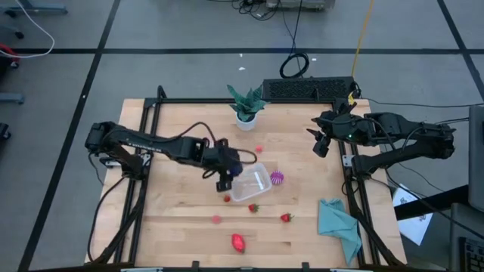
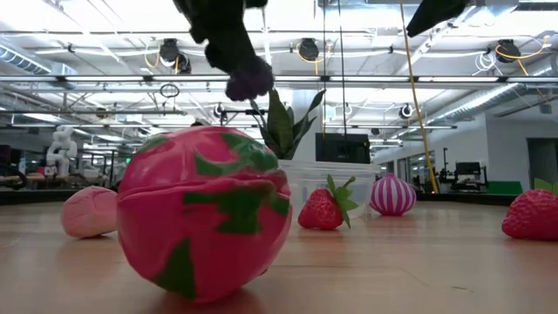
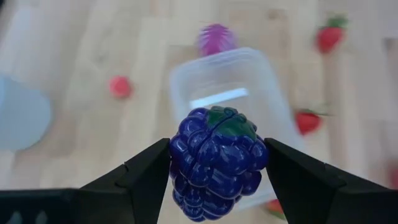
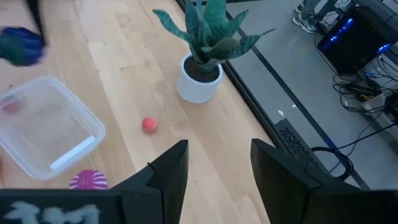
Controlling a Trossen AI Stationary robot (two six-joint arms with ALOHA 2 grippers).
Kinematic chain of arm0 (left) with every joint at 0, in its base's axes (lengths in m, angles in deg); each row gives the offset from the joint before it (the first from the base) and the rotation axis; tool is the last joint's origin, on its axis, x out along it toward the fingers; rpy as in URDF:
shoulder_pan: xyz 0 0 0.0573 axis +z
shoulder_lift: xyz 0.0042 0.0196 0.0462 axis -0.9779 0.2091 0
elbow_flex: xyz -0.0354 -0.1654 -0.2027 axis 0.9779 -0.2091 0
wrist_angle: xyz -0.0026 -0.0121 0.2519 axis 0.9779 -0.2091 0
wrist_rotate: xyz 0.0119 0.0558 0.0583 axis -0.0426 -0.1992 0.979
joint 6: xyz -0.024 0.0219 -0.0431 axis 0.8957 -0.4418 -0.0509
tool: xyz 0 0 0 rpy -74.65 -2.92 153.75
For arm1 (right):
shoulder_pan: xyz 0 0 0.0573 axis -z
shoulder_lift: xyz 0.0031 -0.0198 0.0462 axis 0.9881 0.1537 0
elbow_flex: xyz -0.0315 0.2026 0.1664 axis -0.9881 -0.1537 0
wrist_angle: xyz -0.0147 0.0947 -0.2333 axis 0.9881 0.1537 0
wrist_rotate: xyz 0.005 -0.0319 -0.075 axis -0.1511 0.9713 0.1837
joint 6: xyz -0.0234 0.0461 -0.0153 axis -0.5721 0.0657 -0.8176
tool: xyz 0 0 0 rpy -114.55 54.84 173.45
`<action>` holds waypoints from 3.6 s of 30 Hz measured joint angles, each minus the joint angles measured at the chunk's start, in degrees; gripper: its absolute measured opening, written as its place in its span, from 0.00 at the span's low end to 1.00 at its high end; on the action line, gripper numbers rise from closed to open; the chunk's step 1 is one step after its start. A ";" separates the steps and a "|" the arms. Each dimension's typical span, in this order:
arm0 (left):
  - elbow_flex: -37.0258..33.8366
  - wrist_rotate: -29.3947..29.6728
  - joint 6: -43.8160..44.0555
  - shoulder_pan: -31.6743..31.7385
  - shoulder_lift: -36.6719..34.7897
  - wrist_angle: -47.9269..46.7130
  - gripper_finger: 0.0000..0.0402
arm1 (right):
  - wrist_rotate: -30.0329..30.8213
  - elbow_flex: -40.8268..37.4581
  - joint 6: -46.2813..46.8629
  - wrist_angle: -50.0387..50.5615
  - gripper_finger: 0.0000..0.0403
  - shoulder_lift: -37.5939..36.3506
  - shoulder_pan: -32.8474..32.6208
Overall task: Pick and placing Produce into tupperware
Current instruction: Put the grapes into the transparent bin, then put the top peach into the transparent bin
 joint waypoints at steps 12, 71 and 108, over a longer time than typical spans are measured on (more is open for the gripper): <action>-0.04 -0.13 2.22 -4.15 8.34 7.56 0.64 | -0.03 -0.73 0.03 -2.52 0.41 -0.01 -0.02; -0.04 -4.00 6.50 -0.46 17.27 10.14 0.64 | -0.09 -0.75 -0.90 -3.39 0.41 0.02 -0.01; 6.58 0.31 -8.28 10.72 12.00 5.28 0.75 | -1.68 -0.78 0.04 -3.12 0.41 0.00 -0.04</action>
